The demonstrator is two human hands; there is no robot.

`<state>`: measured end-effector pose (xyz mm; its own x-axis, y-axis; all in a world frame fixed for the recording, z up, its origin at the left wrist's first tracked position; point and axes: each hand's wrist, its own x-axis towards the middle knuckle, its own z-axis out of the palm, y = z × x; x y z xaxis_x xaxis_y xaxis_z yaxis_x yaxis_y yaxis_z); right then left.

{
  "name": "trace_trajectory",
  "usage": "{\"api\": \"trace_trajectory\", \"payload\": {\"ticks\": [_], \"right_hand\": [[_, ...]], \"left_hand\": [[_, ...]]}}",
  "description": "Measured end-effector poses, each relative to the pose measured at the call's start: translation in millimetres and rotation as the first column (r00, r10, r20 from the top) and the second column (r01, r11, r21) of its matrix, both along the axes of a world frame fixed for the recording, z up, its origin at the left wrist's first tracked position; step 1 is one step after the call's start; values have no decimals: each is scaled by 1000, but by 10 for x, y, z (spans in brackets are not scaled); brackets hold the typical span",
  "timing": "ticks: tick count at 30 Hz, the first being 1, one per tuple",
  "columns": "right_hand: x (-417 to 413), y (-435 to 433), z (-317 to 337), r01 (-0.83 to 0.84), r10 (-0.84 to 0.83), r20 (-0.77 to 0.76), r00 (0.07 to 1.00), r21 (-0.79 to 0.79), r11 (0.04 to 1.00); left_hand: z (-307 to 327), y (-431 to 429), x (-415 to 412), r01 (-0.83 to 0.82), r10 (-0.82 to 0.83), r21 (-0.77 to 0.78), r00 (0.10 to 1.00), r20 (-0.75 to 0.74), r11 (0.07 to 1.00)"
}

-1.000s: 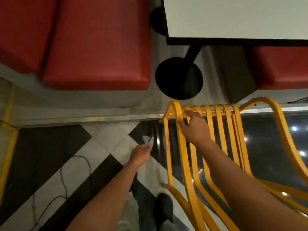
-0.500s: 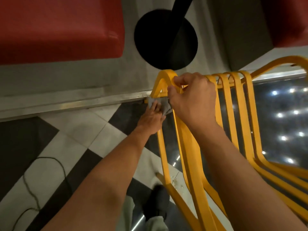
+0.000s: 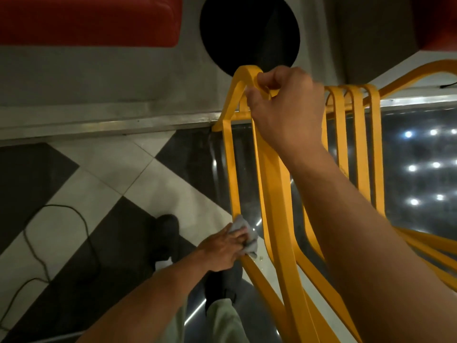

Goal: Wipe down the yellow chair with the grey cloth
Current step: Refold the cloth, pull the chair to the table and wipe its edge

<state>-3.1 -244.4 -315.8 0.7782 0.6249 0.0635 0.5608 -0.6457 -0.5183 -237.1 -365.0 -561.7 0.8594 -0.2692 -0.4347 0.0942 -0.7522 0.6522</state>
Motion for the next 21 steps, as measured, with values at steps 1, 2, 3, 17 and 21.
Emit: {"api": "trace_trajectory", "payload": {"ticks": [1, 2, 3, 17, 21], "right_hand": [[0, -5, -7, -5, 5, -3, 1000, -2, 1000], [-1, -11, -13, -9, 9, -4, 1000, -5, 1000], [-2, -18, -18, -10, 10, -3, 1000, -7, 1000], [-48, 7, 49, 15, -16, -16, 1000, -39, 999], [-80, 5, 39, 16, -16, -14, 1000, -43, 999]], "left_hand": [[-17, -53, -60, -4, 4, -20, 1000, -13, 1000], [-21, -65, -92, 1, -1, -24, 1000, -1, 1000], [-27, -51, -95, 28, -28, -12, 1000, 11, 1000], [302, 619, 479, -109, 60, 196, 969, 239, 975], [82, 265, 335, 105, -133, 289, 988, 77, 951]]}}
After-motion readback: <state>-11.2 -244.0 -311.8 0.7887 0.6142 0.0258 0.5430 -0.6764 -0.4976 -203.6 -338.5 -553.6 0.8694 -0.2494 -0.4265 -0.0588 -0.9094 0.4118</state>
